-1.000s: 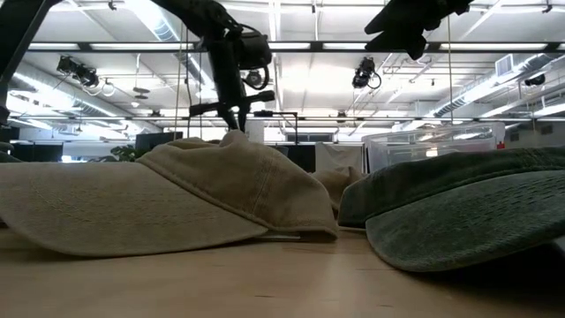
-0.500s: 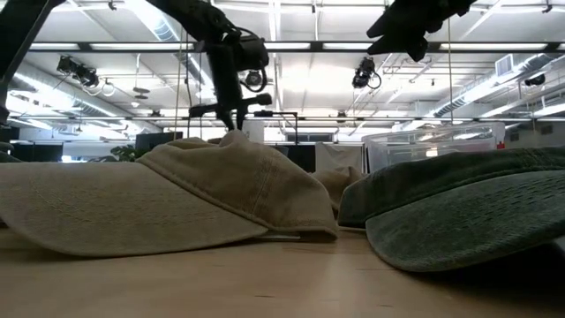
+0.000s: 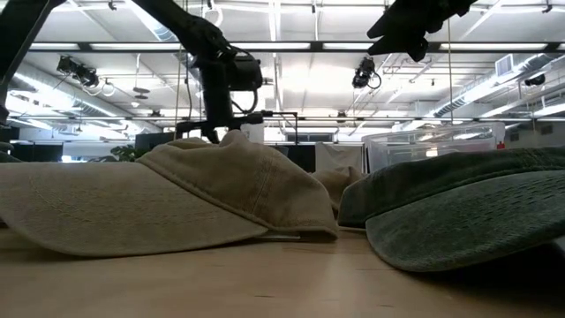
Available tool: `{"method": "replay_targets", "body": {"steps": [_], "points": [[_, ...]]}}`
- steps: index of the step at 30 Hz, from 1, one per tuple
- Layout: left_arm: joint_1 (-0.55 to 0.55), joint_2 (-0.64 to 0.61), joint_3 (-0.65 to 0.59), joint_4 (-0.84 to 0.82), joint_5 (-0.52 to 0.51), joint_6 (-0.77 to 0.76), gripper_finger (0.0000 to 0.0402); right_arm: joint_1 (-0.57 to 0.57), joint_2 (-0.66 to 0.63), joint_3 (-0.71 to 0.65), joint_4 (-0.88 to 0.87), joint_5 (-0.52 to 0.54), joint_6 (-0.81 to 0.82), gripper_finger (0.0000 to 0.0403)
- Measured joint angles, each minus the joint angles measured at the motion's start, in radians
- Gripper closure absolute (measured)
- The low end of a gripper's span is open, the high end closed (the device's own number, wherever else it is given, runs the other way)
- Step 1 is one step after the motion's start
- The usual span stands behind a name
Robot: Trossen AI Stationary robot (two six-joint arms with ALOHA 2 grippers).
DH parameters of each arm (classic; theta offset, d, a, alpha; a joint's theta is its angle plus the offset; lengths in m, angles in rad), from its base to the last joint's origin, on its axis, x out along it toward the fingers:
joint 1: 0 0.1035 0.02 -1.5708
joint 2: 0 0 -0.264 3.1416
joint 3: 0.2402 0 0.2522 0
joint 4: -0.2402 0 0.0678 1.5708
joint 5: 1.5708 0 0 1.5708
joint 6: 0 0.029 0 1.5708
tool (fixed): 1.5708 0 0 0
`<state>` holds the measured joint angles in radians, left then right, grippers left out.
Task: Pick & Place hat
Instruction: Put the top left blue cap into the blue bin, then put the left blue cap into the blue bin
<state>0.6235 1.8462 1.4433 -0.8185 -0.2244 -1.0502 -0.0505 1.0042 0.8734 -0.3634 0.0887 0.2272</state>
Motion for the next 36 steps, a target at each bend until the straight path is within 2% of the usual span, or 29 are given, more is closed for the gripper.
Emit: {"method": "replay_targets", "body": {"steps": [4, 9, 14, 18, 20, 23, 28, 36], "points": [[0.004, -0.005, 0.015, 0.006, 0.041, 0.054, 0.031, 0.0, 0.0, 0.0, 0.0, 0.0, 0.0, 0.0215], [-0.016, -0.037, 0.137, -0.072, 0.115, 0.22, 0.0298, 0.0, 0.0, 0.0, 0.001, 0.0, 0.0, 0.0215], [-0.099, -0.087, 0.283, -0.25, 0.173, 0.487, 0.0304, 0.0, 0.0, 0.0, -0.006, 0.0, 0.0, 0.0215], [-0.221, -0.138, 0.377, -0.494, 0.189, 0.746, 0.0306, 0.0, 0.0, 0.0, -0.015, 0.0, 0.0, 0.0215], [-0.295, -0.167, 0.4, -0.615, 0.188, 0.796, 0.0306, 0.0, 0.0, 0.0, -0.017, 0.0, -0.001, 0.0215], [-0.412, -0.223, 0.4, -0.749, 0.188, 0.761, 0.0298, 0.0, 0.0, 0.0, -0.021, 0.0, -0.004, 0.0215], [-0.632, -0.329, 0.312, -0.747, 0.207, 0.689, 0.027, 0.0, 0.001, 0.0, -0.021, -0.001, -0.008, 0.0215], [-0.963, -0.409, 0.078, -0.729, 0.228, 0.341, 0.0202, 0.0, 0.013, 0.0, -0.02, -0.001, -0.008, 0.0215]]}}
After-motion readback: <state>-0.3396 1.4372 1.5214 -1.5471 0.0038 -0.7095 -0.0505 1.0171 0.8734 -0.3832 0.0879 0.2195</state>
